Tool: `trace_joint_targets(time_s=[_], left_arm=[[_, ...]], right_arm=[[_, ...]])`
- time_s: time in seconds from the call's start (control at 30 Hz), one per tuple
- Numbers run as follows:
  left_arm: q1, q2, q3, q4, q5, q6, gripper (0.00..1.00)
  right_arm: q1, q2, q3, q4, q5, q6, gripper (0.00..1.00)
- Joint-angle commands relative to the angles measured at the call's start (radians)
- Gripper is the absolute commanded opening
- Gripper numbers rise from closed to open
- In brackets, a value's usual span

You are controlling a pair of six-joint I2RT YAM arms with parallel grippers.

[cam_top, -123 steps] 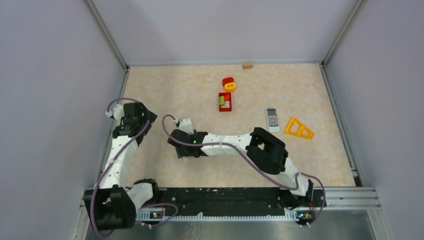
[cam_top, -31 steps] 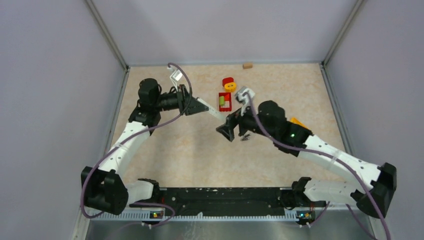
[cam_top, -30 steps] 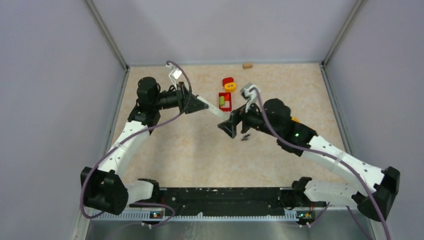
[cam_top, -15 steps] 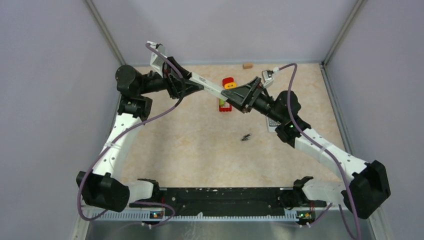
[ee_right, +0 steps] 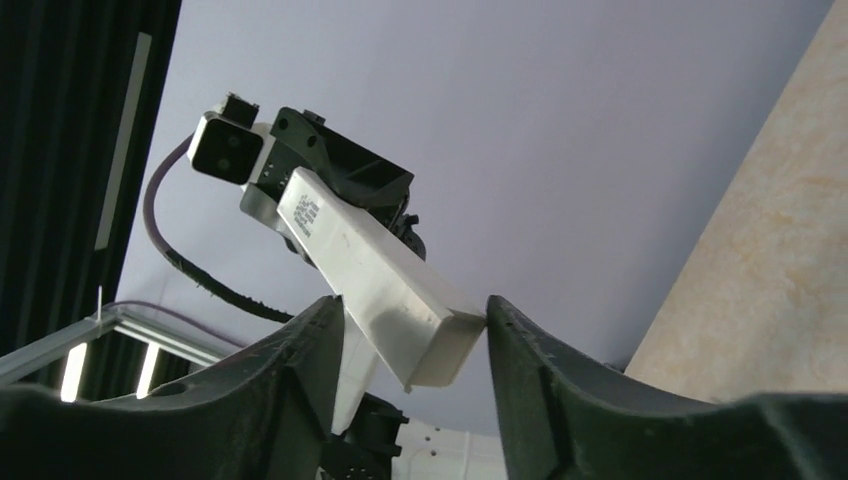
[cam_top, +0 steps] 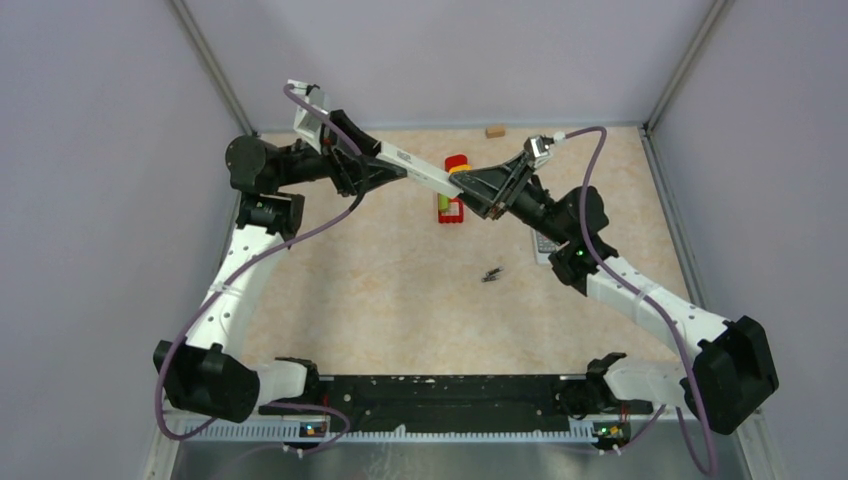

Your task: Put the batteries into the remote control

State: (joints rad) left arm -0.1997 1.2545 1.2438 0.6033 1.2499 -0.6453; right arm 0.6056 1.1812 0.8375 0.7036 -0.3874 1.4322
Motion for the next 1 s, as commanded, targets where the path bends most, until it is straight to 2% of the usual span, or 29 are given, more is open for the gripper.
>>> trace_joint_targets(time_s=[0.0,0.2,0.3,0.4,0.53,0.6,0.83,0.97], left_arm=[[0.009,-0.008,0.029,0.061,0.012,-0.011,0.0],[0.017,-0.019,0.021,0.061,0.004,-0.01,0.0],[0.02,-0.022,0.02,0.061,0.003,-0.009,0.0],[0.025,-0.024,0.018,0.059,0.007,-0.008,0.0],[0.032,-0.029,0.011,0.051,0.006,-0.003,0.0],[0.035,-0.03,0.01,0.046,0.006,0.003,0.0],[0.041,-0.035,0.011,-0.002,0.006,0.045,0.0],[0.042,-0.036,0.008,-0.009,0.013,0.049,0.0]], right_arm=[[-0.004,-0.006,0.015,0.0,-0.042,-0.006,0.46],[-0.017,-0.019,-0.013,-0.022,-0.053,-0.014,0.21],[-0.022,-0.026,-0.035,0.006,-0.053,-0.003,0.14],[-0.026,-0.033,-0.041,0.002,-0.055,0.001,0.17],[-0.029,-0.036,-0.026,-0.054,-0.073,-0.017,0.37],[-0.029,-0.034,-0.005,-0.11,-0.087,-0.04,0.42],[-0.03,-0.039,0.027,-0.244,-0.091,-0.109,0.4],[-0.03,-0.034,0.017,-0.191,-0.096,-0.094,0.33]])
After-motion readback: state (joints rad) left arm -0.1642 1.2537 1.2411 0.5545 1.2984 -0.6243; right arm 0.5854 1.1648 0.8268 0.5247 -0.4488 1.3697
